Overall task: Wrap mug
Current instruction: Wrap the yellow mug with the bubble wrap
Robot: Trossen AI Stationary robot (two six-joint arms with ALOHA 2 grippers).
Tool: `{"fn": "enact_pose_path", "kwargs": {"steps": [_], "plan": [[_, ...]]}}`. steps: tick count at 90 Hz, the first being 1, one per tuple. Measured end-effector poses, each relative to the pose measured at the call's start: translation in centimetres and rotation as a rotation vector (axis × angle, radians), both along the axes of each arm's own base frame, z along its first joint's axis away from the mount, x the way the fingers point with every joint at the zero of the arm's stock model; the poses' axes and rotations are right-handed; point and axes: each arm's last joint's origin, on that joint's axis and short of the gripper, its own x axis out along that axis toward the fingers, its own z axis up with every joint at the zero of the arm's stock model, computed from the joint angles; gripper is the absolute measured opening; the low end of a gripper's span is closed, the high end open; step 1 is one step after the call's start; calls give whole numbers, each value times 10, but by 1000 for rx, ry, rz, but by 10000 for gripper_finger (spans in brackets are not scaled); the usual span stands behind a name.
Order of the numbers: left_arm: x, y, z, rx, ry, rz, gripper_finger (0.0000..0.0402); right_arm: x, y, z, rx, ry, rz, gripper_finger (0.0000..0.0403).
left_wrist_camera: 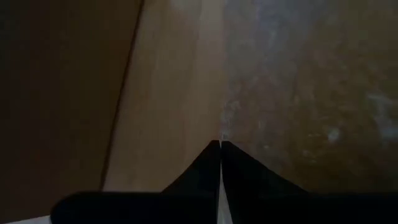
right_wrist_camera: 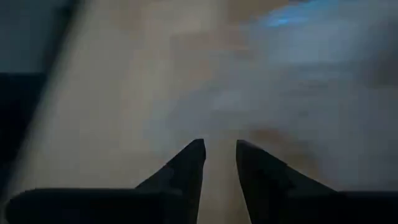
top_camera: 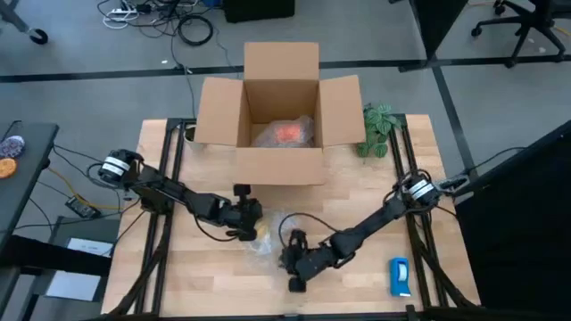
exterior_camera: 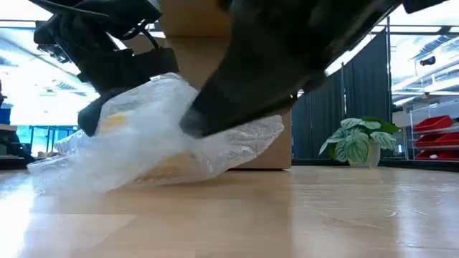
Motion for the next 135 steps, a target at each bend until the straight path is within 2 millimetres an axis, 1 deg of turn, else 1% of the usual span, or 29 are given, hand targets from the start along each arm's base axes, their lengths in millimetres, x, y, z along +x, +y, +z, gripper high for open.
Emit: {"fn": "enact_pose_path", "kwargs": {"steps": [12, 23, 31, 43, 54, 62, 84, 99, 106, 121, 135], "plan": [[0, 0, 0, 3, 2, -4, 0, 5, -15, 14, -104, -40, -40, 75], [1, 1, 0, 14, -2, -9, 0, 14, -34, 15, -132, -34, -44, 75], [1, 2, 1, 19, -15, -6, 0, 24, -48, 9, -111, -35, -19, 75], [3, 1, 3, 28, -32, -12, 0, 39, -65, -11, -80, -31, 45, 75], [3, 2, 3, 38, -34, -4, 0, 47, -71, -18, -94, -80, 71, 75], [2, 2, 3, 31, -27, 7, 0, 45, -72, -16, -101, -61, 69, 75], [1, 4, 1, 24, 0, 14, 0, 23, -60, 11, -108, 59, 103, 74], [1, 5, 0, 22, 8, 8, 0, 9, -56, 30, -124, 98, 89, 74], [1, 5, 0, 26, 15, 8, 0, 5, -55, 37, -141, 91, 74, 74], [0, 6, 0, 28, 23, 5, 0, 5, -56, 39, -182, 79, 16, 74], [0, 5, -1, 23, 26, -3, 0, 4, -71, 32, -213, 86, -93, 74]]}}
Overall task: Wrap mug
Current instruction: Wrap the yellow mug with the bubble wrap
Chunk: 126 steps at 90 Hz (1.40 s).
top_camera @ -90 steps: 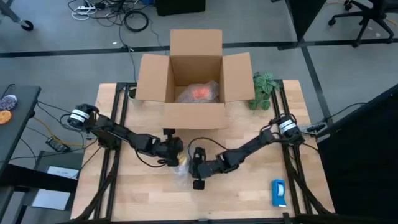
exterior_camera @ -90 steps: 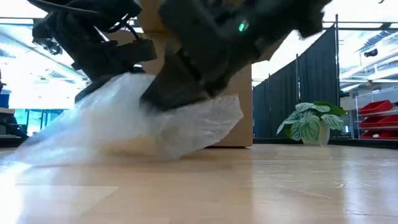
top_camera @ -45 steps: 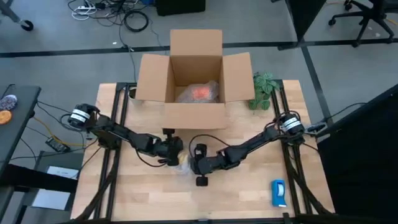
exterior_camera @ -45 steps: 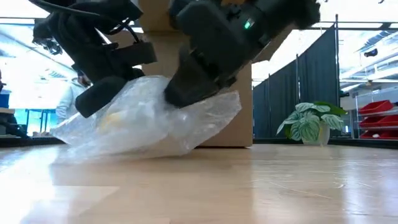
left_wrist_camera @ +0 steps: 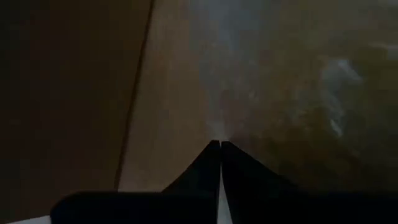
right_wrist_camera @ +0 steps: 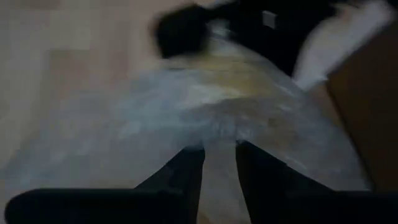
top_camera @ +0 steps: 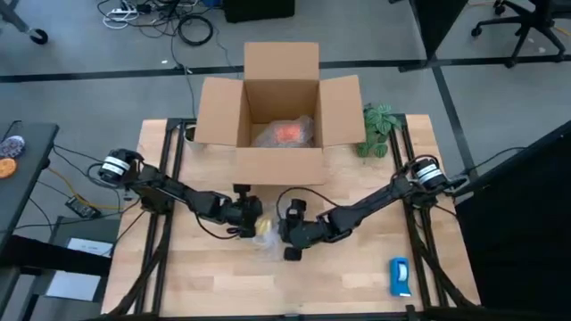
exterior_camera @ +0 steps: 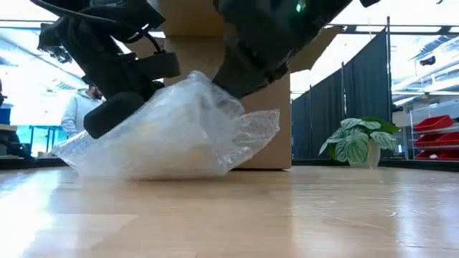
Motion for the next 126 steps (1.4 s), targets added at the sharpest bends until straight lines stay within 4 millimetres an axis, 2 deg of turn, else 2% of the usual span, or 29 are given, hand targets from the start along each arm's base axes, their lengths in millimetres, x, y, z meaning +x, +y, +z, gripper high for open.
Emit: {"fn": "enact_pose_path", "kwargs": {"steps": [14, 33, 41, 49, 58, 68, 75, 81, 89, 97, 104, 114, 121, 126], "plan": [[2, -1, 1, -2, -13, -25, 0, 4, -17, -3, 12, -21, -40, 74], [3, -1, 1, 2, -27, -41, 0, 10, -35, -7, 61, -82, 2, 74], [3, -1, 1, 1, -26, -38, 0, 9, -37, -8, 59, -60, 2, 74], [2, -1, 1, 3, -13, -36, 0, 4, -36, 0, 55, -42, 8, 74], [2, -1, 1, 5, -7, -35, 0, -7, -28, 24, 79, -62, 15, 74], [2, 1, 0, 7, -1, -31, 0, -33, -14, 51, 137, -34, 22, 74], [2, 1, 0, 7, 0, -30, 0, -56, 0, 62, 193, 24, 19, 74], [2, 1, -1, 9, 3, -29, 0, -72, 13, 63, 261, 80, -3, 74], [2, 1, -1, 4, 0, -16, 0, -85, 34, 54, 329, 128, -41, 74], [2, 1, -1, 1, -4, -11, 0, -82, 56, 30, 359, 150, -55, 74], [3, 1, -1, -2, -9, -7, 0, -69, 70, 1, 344, 118, -64, 74], [3, 1, -1, -12, -15, 6, 0, -45, 79, -34, 286, -55, -106, 74], [2, 1, -1, -15, -13, 11, 0, -31, 80, -42, 250, -180, -125, 74], [2, 1, -2, -13, -7, 12, 0, -25, 77, -37, 223, -259, -150, 73]]}}
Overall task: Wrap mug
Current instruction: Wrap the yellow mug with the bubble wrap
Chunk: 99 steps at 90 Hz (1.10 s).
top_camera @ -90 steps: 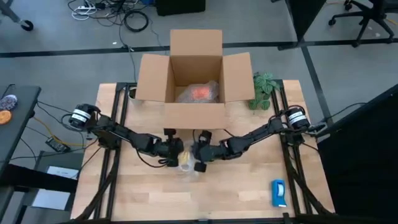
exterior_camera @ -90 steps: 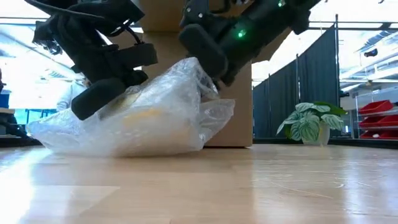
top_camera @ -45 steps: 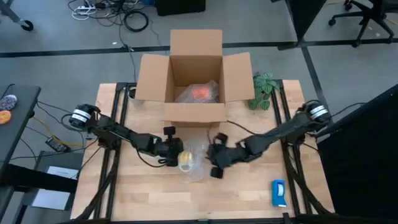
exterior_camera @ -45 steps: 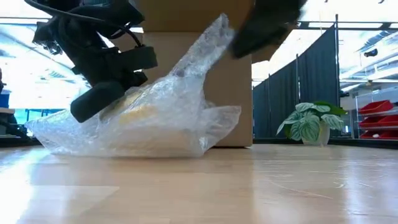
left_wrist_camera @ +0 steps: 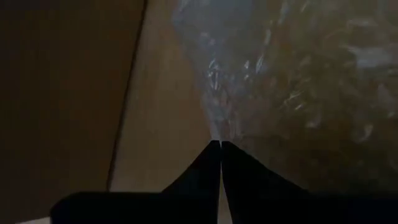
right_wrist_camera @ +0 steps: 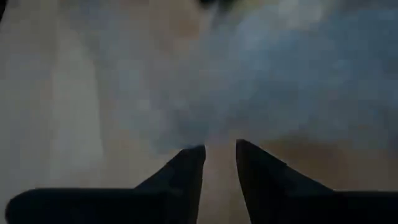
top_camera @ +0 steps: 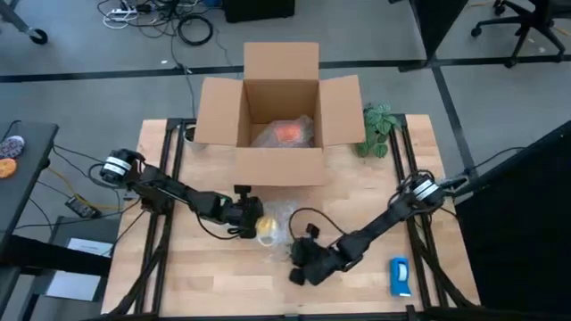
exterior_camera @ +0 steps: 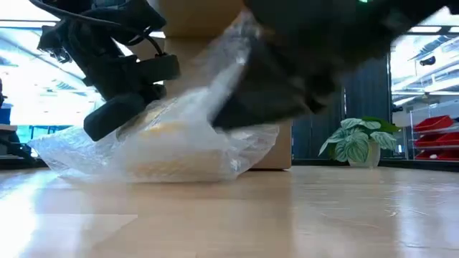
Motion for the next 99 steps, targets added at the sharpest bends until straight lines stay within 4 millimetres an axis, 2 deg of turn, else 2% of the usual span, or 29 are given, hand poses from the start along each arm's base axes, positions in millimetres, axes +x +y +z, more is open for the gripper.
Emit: {"fn": "enact_pose_path", "kwargs": {"steps": [19, 25, 36, 45, 53, 65, 83, 99], "plan": [[-1, 0, -1, 5, 10, 3, 0, -4, -17, 42, -79, -74, -100, 55], [0, 0, 0, 2, 0, 3, 0, -2, -26, 50, -75, -65, -104, 44], [1, 0, 1, -3, -17, 2, 0, 4, -46, 47, -52, -11, -126, 21], [1, 0, 1, -4, -18, 3, 0, 11, -61, 36, -13, 38, -142, 5], [1, 0, 1, -1, -15, 4, 0, 15, -68, 26, -19, 56, -171, 3], [1, 0, 0, 3, -10, 5, 0, 19, -72, 26, 8, 49, -167, 1], [3, -1, -5, -3, 3, -1, 0, 0, -61, 52, -57, 57, -135, 0], [9, -2, -13, -3, -10, 0, 0, -17, -65, 64, -86, 127, -178, 0]]}}
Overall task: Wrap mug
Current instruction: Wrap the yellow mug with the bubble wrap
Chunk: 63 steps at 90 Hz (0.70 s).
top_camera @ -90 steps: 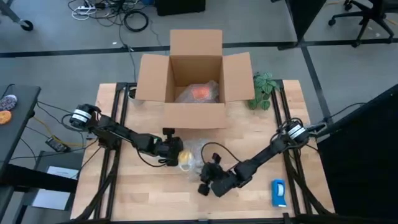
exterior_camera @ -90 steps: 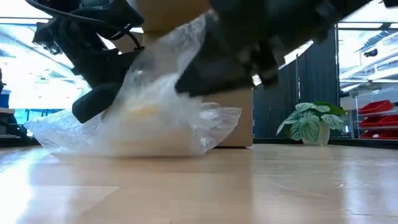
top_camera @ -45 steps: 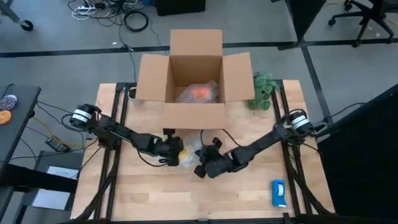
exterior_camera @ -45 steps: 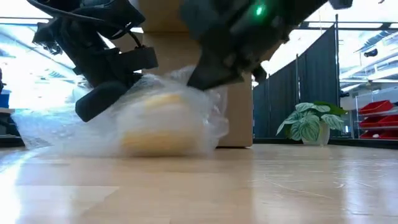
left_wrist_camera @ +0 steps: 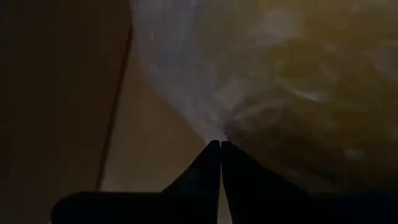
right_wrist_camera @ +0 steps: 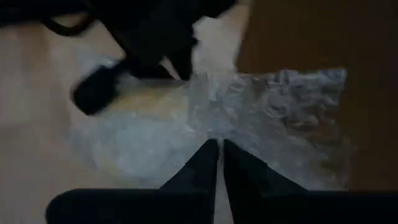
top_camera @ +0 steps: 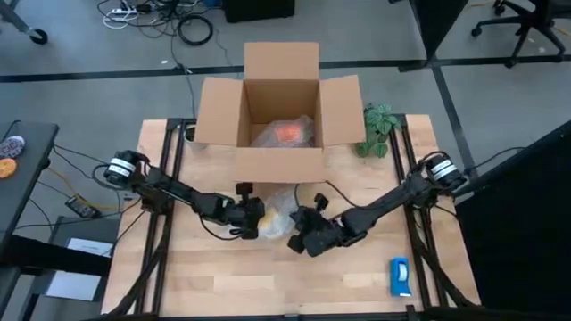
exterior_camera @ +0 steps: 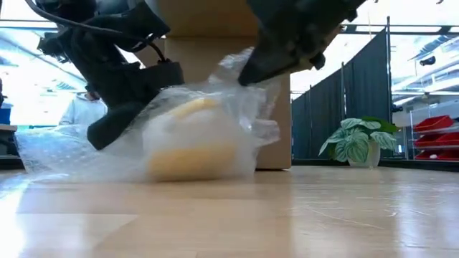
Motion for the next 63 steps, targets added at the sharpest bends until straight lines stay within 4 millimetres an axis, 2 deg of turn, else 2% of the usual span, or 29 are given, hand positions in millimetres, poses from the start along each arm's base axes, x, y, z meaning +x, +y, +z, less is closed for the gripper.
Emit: {"fn": "enact_pose_path", "kwargs": {"steps": [17, 29, 48, 63], "plan": [[5, -1, -5, 1, -21, -6, 0, 4, -11, -6, 89, 26, -24, 0], [8, -2, -3, 17, -42, -36, 0, 18, -20, -30, 62, 91, -2, 0], [6, -3, -2, 52, -2, -68, 0, 44, -21, -46, 53, 61, 234, 0], [6, -4, -2, 40, 12, -84, 0, 47, -22, -43, 34, 77, 360, 9]]}}
